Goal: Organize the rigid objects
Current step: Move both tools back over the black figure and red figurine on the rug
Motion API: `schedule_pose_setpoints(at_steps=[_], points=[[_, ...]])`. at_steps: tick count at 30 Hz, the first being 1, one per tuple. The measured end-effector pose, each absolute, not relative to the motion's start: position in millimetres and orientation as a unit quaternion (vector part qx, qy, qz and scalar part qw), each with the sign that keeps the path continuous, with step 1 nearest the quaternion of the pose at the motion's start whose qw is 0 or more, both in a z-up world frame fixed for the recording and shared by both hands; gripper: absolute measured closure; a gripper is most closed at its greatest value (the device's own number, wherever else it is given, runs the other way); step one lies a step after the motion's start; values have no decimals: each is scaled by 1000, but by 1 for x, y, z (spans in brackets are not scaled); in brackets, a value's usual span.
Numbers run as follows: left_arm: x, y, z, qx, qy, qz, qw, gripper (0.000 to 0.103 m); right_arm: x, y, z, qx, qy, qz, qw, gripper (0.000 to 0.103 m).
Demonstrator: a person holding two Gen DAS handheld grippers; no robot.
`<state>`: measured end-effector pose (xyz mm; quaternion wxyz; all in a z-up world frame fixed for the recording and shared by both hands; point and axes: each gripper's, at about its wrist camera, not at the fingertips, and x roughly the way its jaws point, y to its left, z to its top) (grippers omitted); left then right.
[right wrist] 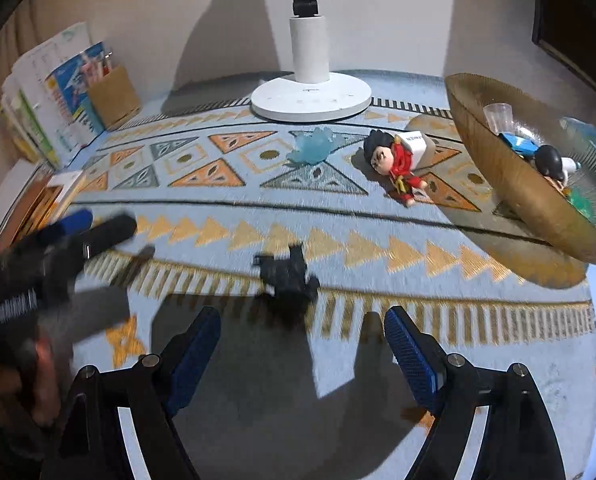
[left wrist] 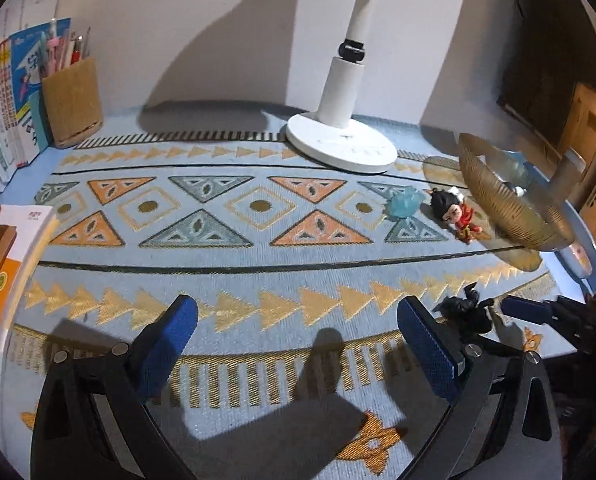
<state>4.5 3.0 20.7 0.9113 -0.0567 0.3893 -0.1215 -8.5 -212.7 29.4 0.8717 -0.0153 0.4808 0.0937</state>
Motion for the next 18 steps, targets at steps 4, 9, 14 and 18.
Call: schedule_pose_setpoints(at_steps=[4,9,14,18], points=[[5,5,18,-63,395,-121,909,3,6,-208,21,-14,487,73,870,17],[5,5,17,-64,396,-117,909,3,10,-200,12,-47,485,57,871,0],[7,2,15,-57,402,-119,906,3,10,-199,12,-46,486,64,871,0],[8,3,14,-59,405,-120,905,3,2,-199,10,-39,468,57,881,0]])
